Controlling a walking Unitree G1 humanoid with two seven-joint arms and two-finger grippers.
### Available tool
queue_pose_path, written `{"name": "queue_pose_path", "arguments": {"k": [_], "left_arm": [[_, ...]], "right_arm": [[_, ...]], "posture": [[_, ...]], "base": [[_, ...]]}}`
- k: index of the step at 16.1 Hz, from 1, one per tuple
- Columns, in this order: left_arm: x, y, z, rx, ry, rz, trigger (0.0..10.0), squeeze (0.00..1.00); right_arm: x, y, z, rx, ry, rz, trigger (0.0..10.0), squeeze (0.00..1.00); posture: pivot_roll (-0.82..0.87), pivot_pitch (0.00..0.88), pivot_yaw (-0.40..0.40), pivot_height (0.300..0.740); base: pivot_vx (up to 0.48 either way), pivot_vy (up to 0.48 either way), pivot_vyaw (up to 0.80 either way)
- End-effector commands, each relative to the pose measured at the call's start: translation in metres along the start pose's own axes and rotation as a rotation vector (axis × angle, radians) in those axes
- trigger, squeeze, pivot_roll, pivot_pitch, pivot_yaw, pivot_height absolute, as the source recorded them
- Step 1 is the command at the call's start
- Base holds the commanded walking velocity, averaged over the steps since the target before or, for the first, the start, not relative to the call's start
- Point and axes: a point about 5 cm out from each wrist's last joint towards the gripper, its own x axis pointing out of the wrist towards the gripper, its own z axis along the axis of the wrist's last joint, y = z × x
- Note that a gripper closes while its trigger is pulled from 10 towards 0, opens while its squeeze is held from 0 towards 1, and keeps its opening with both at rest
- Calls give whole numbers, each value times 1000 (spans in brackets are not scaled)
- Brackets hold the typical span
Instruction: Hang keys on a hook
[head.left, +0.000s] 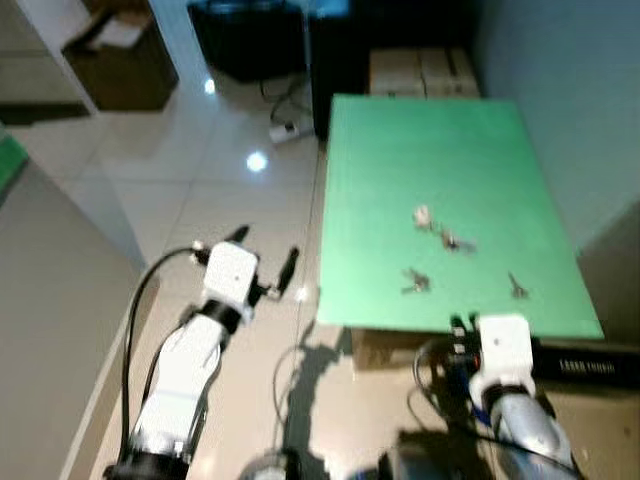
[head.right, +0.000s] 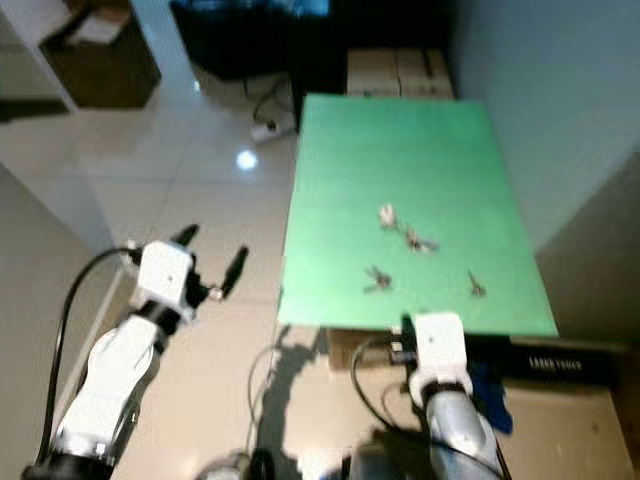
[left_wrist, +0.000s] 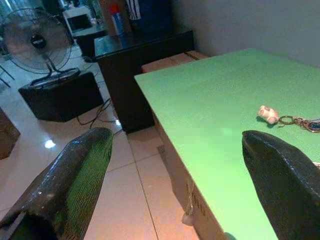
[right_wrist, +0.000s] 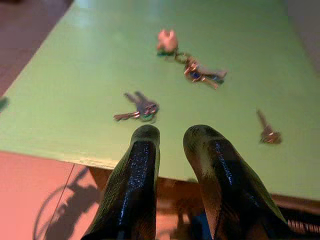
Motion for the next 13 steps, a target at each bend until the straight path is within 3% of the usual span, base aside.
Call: {"name": "queue_pose_path", "arguments": {"k": [1, 8, 10, 12, 13], "left_arm": [[-3, -4, -2, -9, 9, 13, 10000, 0], [-24, 2, -3, 14, 27, 120, 10000, 0], [-39, 3, -5, 19, 59, 151, 10000, 0], [-47, 3, -6, -8, 85, 203, 10000, 0], [-44, 6, -9, -12, 97, 250, 10000, 0]], "right_arm": [[-3, -1, 0, -27, -2, 10, 10000, 0], [18, 10, 22, -100, -108, 147, 10000, 0], [24, 15, 25, -90, -123, 188, 10000, 0], [29, 15, 26, -58, -131, 178, 10000, 0], [34, 6, 27, -31, -137, 94, 10000, 0]], "posture": [[-205, 166, 73, 740], [-154, 154, -31, 740], [-123, 146, -65, 740], [-105, 143, -84, 740], [-94, 138, -96, 740]], "base": [[0, 0, 0], [0, 0, 0], [0, 0, 0], [0, 0, 0], [0, 0, 0]]}}
